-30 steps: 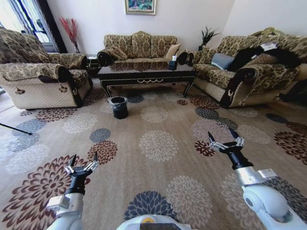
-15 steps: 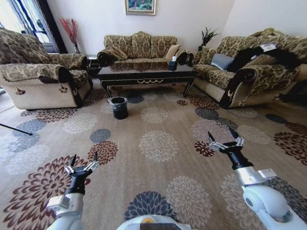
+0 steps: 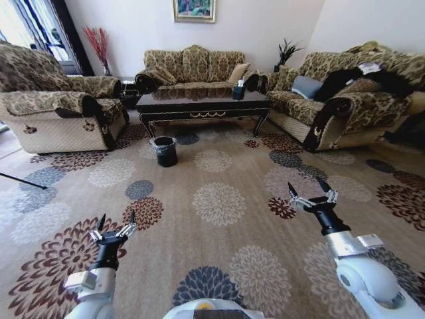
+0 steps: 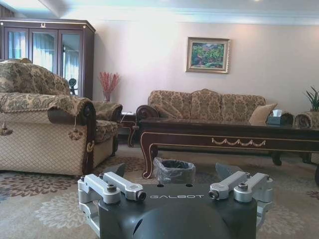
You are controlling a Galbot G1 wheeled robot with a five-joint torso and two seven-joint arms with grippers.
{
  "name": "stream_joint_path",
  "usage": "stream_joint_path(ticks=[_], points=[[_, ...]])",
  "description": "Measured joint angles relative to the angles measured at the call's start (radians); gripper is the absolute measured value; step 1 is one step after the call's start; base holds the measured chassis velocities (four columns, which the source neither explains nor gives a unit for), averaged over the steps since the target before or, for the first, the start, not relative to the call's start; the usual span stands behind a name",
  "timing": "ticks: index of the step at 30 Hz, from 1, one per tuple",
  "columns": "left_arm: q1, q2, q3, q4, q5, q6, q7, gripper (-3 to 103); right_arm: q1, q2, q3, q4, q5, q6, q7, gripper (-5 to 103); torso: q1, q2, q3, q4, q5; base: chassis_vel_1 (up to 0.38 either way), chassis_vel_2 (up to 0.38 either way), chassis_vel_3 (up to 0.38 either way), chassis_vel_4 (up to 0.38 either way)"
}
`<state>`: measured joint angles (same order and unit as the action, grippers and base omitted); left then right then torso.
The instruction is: Move to the front of the table and pick up the trash from the floor, then place it into the trash bin.
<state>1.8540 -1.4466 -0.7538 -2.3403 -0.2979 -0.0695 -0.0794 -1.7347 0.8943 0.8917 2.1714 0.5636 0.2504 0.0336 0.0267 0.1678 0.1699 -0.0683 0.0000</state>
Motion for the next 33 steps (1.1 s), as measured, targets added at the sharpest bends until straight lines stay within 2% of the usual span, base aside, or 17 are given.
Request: stream_joint_path(ticks=[5, 33], points=[[0.0, 0.0, 0.0, 0.0, 0.0, 0.0, 0.0, 100, 0.0, 0.0, 0.0, 0.0, 0.0, 0.0, 0.0, 100, 0.005, 0.025, 0.02, 0.0, 0.0, 0.0, 0.0, 0.0, 0.0], [0.0, 0.0, 0.0, 0.0, 0.0, 0.0, 0.0, 100, 0.0, 0.0, 0.0, 0.0, 0.0, 0.0, 0.0, 100, 0.036, 0.134, 0.098, 0.0, 0.0, 0.0, 0.0, 0.0, 0.0]])
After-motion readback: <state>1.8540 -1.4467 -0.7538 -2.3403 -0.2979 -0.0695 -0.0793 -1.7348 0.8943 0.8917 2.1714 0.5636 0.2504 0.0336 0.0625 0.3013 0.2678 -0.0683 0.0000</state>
